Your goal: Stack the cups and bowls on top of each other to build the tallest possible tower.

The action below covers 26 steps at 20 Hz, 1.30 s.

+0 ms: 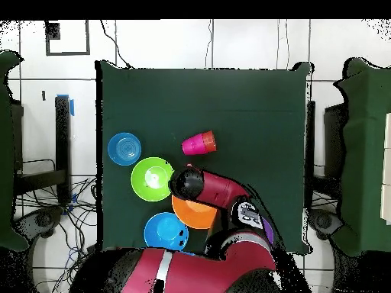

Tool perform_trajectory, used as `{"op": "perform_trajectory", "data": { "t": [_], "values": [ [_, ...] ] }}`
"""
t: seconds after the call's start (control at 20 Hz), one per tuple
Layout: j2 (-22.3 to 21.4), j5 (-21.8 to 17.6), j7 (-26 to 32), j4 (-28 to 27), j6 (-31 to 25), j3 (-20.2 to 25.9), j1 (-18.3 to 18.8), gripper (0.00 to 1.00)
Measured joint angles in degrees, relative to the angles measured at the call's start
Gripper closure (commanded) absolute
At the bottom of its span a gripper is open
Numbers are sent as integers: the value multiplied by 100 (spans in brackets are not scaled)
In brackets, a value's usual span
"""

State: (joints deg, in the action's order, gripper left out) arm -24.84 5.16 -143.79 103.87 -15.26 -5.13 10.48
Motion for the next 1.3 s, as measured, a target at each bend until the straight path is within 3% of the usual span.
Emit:
{"op": "perform_trajectory", "data": {
  "t": [0.25, 0.3, 0.75, 1.3],
  "values": [
    [18, -169, 0, 95, 78, -4, -3, 0],
    [3, -210, 0, 116, 92, -7, -3, 100],
    [-15, -435, 0, 131, 210, -2, 72, 100],
    [-400, -674, 0, 234, 132, -8, 547, 100]
  ]
}}
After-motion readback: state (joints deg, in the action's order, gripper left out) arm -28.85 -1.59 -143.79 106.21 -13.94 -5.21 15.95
